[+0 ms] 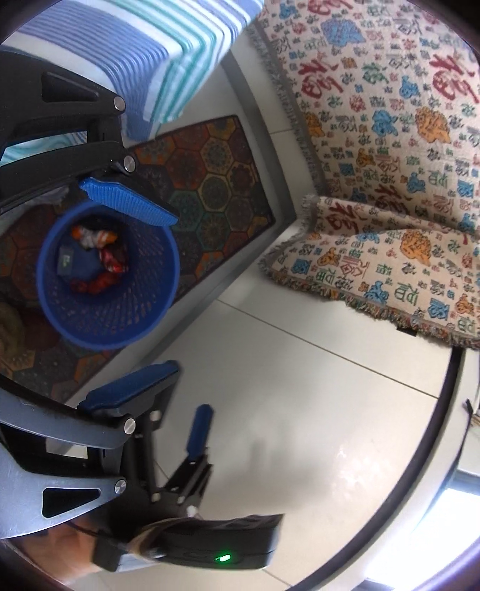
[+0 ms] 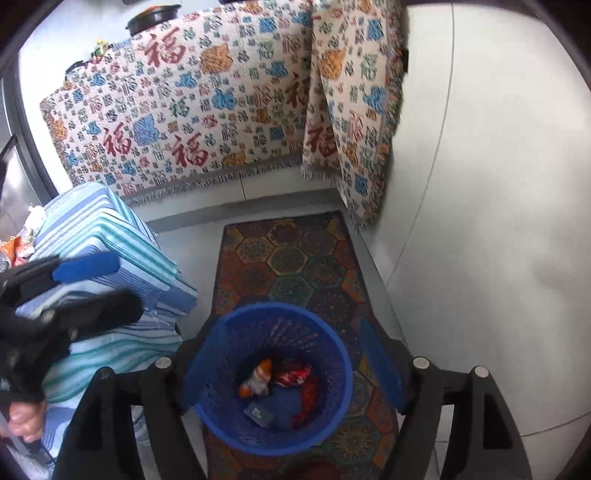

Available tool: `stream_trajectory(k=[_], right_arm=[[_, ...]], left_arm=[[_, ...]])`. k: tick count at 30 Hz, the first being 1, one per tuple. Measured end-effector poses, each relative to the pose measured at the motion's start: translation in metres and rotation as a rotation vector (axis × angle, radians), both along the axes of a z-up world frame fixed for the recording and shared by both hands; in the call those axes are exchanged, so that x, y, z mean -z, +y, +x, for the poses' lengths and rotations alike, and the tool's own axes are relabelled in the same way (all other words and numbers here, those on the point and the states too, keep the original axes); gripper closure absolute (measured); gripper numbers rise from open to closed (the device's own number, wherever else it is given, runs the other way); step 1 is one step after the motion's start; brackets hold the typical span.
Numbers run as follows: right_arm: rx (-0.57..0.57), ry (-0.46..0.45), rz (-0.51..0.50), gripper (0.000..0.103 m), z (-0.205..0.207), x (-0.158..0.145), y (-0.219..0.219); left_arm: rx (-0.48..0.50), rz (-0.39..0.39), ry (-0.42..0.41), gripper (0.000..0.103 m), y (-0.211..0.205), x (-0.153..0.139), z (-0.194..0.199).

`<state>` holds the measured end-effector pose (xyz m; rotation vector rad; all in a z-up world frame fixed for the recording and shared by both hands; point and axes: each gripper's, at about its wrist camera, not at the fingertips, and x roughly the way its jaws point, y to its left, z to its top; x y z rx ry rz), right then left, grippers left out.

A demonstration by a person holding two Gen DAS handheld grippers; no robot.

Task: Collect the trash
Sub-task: 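Move both open tools back over the table toward the remaining trash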

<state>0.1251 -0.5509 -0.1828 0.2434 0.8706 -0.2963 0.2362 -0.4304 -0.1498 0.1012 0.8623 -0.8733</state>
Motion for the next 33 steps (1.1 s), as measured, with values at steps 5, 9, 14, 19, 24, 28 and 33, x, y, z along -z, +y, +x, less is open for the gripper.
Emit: stream_trajectory(k=[5, 9, 14, 19, 24, 28, 33], right_arm=[[-0.051, -0.072, -0.031, 0.027, 0.006, -0.031, 0.031], [-0.134, -0.132, -0.075, 0.026, 0.013, -0.055, 0.074], [-0.235, -0.169, -0.093, 0.026, 0.025, -0.068, 0.139], [-0.344, -0.184, -0.045, 0.026, 0.04, -0.067, 0.213], [-0.488, -0.146, -0.035, 0.026, 0.058, -0.051, 0.295], [-0.592, -0.094, -0.065, 0.026, 0.064, -0.033, 0.343], [-0.666, -0.066, -0.071, 0.026, 0.07, -0.025, 0.378]], left_arm=[[-0.054, 0.008, -0.049, 0.02, 0.05, -0.023, -0.027], [-0.116, 0.033, -0.083, 0.018, 0.105, -0.035, -0.049], [-0.23, 0.103, -0.091, 0.015, 0.187, -0.03, -0.065], [-0.34, 0.205, -0.087, 0.014, 0.264, -0.012, -0.064], [-0.469, 0.221, -0.082, 0.014, 0.337, -0.003, -0.055], [-0.551, 0.23, -0.068, 0.014, 0.375, 0.004, -0.047], [-0.619, 0.236, -0.049, 0.014, 0.411, 0.015, -0.045]])
